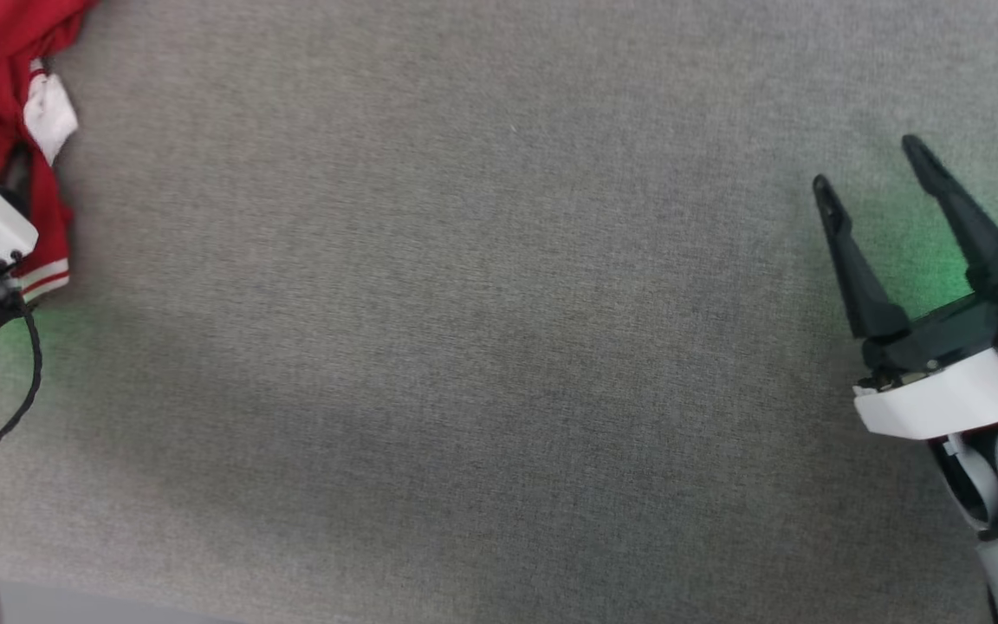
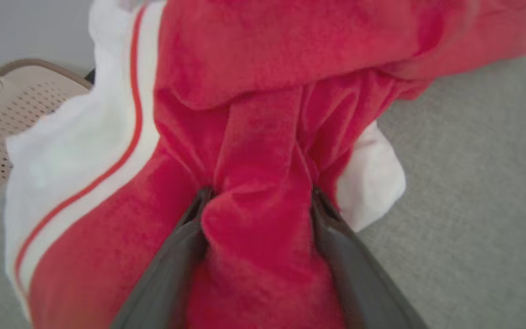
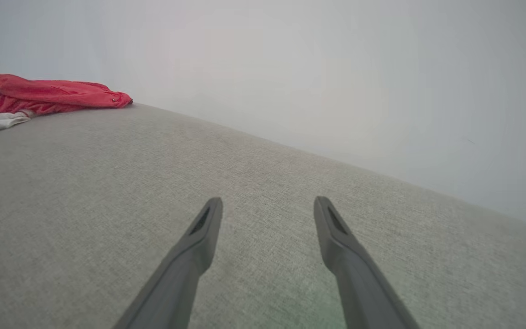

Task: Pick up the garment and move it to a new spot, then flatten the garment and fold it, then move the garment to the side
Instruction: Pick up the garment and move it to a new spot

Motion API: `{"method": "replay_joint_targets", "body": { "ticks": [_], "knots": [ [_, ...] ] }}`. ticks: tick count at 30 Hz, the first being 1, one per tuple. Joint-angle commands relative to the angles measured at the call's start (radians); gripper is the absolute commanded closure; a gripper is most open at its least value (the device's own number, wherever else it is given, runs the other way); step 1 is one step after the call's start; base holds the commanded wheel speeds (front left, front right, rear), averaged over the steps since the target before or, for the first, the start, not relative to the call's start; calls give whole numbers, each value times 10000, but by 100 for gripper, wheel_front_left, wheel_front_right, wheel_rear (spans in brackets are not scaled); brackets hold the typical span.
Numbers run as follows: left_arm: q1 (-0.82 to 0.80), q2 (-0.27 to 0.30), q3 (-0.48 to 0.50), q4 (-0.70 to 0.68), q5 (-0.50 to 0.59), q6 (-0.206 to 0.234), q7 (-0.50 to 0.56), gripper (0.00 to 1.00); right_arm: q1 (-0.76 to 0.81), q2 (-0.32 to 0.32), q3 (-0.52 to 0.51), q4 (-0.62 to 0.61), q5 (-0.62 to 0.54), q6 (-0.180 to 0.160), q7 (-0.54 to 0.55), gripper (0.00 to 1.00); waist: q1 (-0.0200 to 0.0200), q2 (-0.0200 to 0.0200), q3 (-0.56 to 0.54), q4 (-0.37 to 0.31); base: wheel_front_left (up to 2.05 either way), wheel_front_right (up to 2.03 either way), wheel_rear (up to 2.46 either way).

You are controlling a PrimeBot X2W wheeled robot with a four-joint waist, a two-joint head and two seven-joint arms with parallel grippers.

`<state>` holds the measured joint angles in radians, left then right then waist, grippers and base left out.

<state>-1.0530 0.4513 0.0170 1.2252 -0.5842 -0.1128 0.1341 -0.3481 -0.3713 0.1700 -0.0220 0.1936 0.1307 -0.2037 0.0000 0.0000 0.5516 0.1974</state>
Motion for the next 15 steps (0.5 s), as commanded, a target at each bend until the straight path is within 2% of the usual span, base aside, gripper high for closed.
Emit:
{"method": "replay_joint_targets", "body": {
  "ticks": [1,6,11,12,13,15],
  "knots": [
    [-249,-3,-87,300,-79,196,955,0,19,-27,-68,-218,-47,2,138,0,0,0,252,-85,0,0,0],
    [-228,-373,-214,712,-187,661,2958,0,91,-112,-249,-649,-56,2,371,0,0,0,499,-104,0,0,0],
    [-250,-613,-211,788,-300,862,3241,0,141,-109,-335,-893,-93,2,528,0,0,0,585,-104,0,0,0],
    [-279,-604,-236,786,-265,877,3071,84,152,-93,-355,-935,-105,2,536,0,0,0,590,-113,0,0,0],
    [-340,-527,-258,742,-223,866,2844,100,163,-61,-396,-959,-111,2,543,0,0,0,581,-117,0,0,0],
    [-460,-287,-298,608,-116,862,2295,100,216,4,-478,-976,-111,2,517,0,0,0,507,-110,0,0,0]
  ]
}}
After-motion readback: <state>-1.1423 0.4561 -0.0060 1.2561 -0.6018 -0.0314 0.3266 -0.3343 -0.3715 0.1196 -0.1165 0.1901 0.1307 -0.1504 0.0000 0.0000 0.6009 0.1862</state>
